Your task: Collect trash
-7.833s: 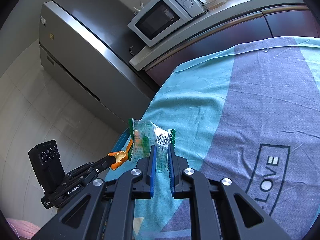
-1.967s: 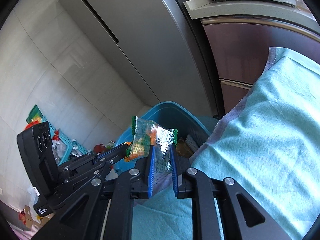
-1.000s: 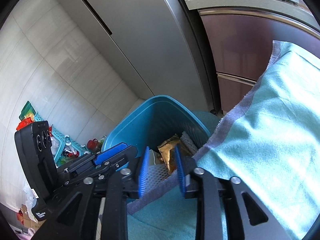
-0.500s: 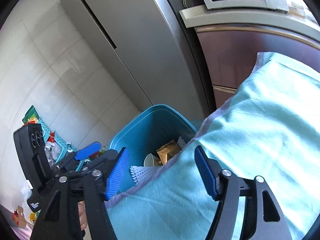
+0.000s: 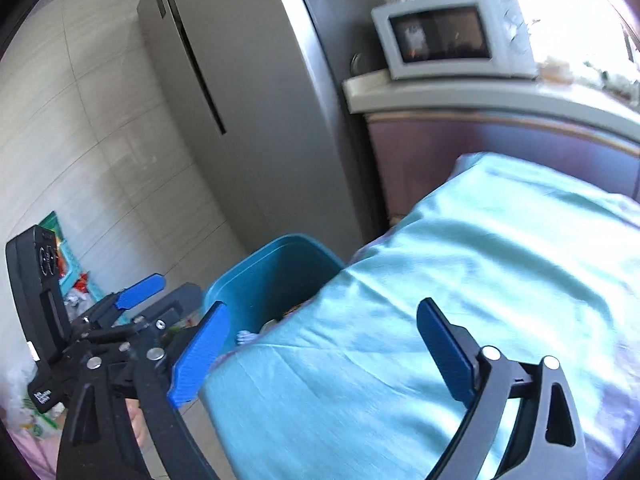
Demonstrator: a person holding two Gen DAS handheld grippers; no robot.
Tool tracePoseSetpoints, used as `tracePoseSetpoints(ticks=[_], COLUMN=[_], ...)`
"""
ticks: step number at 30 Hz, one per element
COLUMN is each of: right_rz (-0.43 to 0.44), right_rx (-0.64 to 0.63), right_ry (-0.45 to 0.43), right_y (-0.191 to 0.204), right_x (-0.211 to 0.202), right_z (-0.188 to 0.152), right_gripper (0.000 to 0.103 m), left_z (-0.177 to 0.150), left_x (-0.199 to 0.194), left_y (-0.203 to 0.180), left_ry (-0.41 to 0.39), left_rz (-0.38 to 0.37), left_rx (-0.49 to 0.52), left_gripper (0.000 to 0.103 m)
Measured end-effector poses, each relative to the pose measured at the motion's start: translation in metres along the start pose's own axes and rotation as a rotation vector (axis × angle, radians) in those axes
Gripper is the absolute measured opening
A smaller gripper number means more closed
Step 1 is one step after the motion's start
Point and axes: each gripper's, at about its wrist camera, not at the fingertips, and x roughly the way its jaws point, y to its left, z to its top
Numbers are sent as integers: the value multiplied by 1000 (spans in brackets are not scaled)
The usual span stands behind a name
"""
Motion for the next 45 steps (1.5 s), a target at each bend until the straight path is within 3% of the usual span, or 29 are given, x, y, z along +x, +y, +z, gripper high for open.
tracePoseSetpoints(ticks=[8,19,25,45], right_rz=[-176,-327,-377,-460], right_rx=[-37,-25,-4,22], right_ry=[-164,-266,-311,-371], right_y=[-12,-29,-35,-46], right_x=[-58,-108,-130,-165], right_z=[-18,-40,-53,-70], right_gripper=[96,96,96,96], left_z=[1,-2,-8,-17], left_x=[-26,-34,-45,-61], left_y=[-40,-83,-105,-146], left_ry=[-106,-126,-180,-220], left_rz=[-21,-88,-73,-101], left_rx=[56,76,102,178], left_gripper=[97,97,97,97])
